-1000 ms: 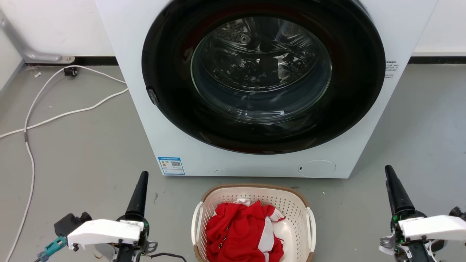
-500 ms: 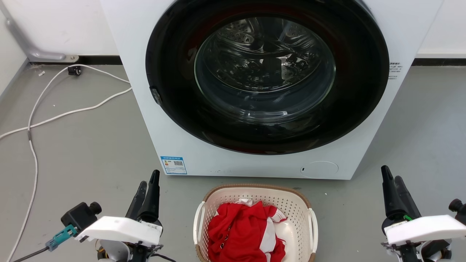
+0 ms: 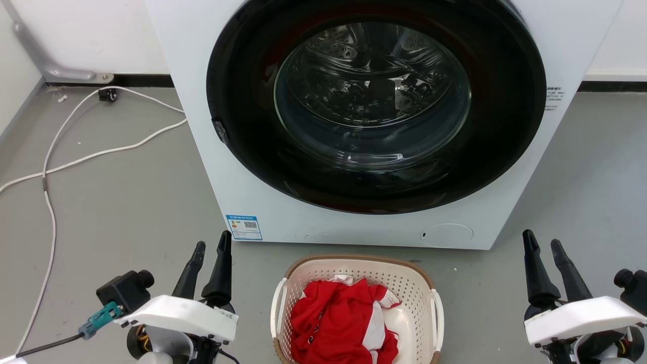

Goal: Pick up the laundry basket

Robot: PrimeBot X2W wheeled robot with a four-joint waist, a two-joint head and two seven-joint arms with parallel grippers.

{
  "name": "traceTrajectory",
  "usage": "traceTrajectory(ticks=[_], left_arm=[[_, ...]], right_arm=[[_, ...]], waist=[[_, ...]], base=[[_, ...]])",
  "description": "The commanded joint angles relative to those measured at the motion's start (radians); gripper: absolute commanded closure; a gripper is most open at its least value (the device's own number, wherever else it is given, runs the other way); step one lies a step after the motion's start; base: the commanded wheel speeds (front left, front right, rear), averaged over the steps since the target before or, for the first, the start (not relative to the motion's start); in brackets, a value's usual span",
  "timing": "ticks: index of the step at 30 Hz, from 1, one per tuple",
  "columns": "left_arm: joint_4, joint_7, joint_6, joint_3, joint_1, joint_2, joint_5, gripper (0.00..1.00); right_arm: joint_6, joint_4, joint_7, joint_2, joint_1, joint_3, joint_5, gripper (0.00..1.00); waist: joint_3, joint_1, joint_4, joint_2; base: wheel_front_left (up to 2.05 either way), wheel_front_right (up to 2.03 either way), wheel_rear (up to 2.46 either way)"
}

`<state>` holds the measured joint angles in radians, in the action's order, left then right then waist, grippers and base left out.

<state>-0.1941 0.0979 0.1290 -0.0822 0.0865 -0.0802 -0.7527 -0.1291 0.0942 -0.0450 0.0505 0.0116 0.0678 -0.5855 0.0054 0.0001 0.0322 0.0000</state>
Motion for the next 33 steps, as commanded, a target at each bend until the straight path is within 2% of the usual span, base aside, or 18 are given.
traceTrajectory(ticks=[1, 17, 33], left_arm=[[0.012, 0.010, 0.001, -0.002, 0.025, -0.007, 0.035, 0.00], [-0.010, 0.056, 0.002, -0.019, 0.030, -0.015, 0.236, 0.00], [-0.039, 0.096, -0.003, -0.038, 0.042, -0.024, 0.415, 0.00]], right_arm=[[-0.001, -0.021, -0.006, 0.001, 0.000, -0.001, 0.036, 0.00], [-0.002, -0.074, 0.002, 0.001, -0.042, -0.007, 0.229, 0.00], [-0.002, -0.123, 0.001, 0.000, -0.077, 0.003, 0.374, 0.00]], waist=[[0.000, -0.0001, 0.000, 0.0000], [-0.001, -0.0001, -0.005, 0.0000], [-0.005, -0.0001, -0.005, 0.0000]], base=[[0.00, 0.00, 0.00], [0.00, 0.00, 0.00], [0.00, 0.00, 0.00]])
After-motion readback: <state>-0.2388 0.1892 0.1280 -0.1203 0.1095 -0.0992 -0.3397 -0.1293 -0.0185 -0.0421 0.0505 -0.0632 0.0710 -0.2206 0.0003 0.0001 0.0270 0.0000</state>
